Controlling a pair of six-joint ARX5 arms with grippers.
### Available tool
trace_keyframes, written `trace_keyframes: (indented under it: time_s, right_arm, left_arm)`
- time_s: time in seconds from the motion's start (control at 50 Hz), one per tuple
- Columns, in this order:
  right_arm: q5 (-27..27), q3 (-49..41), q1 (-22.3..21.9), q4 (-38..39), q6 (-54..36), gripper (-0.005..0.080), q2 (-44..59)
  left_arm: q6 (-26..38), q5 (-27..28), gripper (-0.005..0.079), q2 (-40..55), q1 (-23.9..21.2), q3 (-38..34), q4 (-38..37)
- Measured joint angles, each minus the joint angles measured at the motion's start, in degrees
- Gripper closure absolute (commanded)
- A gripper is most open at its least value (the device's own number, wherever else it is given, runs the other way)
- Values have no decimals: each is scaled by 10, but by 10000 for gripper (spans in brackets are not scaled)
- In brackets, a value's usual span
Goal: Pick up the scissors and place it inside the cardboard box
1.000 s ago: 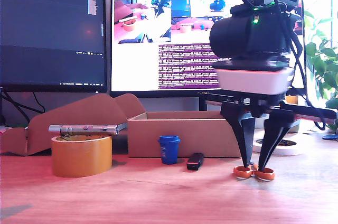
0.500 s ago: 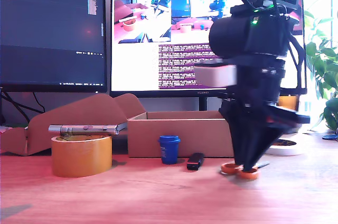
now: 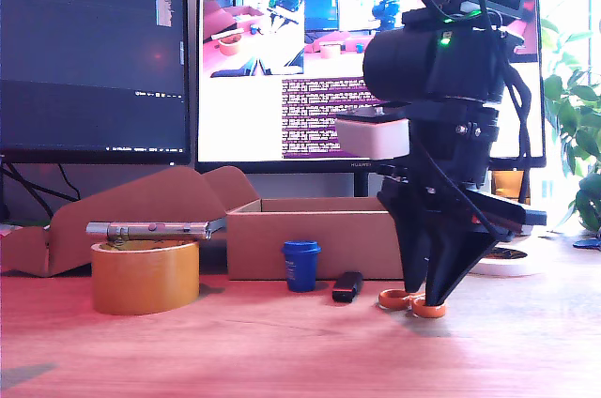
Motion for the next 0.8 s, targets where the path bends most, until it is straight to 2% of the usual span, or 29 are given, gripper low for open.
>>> trace_keyframes:
  time_s: [0.44, 0.58, 0.8]
  right_arm:
    - [13, 3, 5, -9, -75, 502, 0]
    - [13, 3, 11, -9, -76, 421, 0]
    - [13, 3, 12, -9, -76, 420, 1]
  left_arm:
    - [0, 0, 764, 0, 0, 0, 0]
    - [0, 0, 764, 0, 0, 0, 0]
    - [0, 0, 764, 0, 0, 0, -2]
